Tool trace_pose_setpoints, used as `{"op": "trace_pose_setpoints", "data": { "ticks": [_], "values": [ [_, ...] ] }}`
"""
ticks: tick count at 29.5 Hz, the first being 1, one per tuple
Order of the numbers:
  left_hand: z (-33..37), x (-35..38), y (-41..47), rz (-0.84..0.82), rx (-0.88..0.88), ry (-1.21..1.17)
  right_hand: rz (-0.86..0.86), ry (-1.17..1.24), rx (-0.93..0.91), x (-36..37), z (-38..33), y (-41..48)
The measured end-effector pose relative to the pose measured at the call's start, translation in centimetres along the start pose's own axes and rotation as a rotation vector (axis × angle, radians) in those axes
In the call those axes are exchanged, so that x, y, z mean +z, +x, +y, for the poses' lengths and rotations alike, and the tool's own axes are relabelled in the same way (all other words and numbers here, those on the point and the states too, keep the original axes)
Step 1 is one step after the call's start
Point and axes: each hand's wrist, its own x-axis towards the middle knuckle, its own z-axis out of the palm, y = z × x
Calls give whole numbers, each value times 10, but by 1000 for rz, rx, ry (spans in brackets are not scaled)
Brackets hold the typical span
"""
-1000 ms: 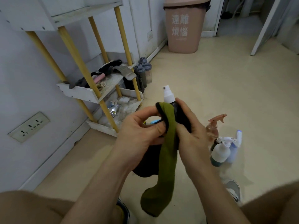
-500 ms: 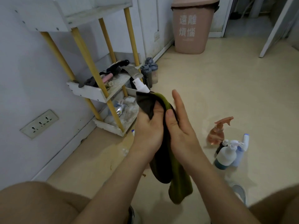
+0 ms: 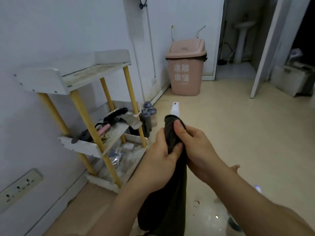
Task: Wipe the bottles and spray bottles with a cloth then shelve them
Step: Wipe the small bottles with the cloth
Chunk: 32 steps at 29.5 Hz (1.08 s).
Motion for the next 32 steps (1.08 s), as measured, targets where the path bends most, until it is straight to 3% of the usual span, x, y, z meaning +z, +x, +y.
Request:
{"op": "trace_pose_setpoints", "data": {
  "ticks": [3,6,10,15,20,25,32],
  "values": [
    [-10,0,2,-40,-46,-325,69,161,52,0,7,9],
    [-7,-3,14,45,-135,-576,130,231,54,7,12,22],
    [-9,3,33,315,-197,-410,148,247,34,14,22,36],
    [-15,-6,47,384,-159,-306,-57,293,126,8,18,44],
    [-20,5,44,319,-152,-323,-18,202,120,4,21,41],
    [-19,9,36,52,-183,-600,77,163,75,-6,20,38],
    [-18,-3,36,379,-60,-123,-44,27,111,-10,13,33]
  ]
}}
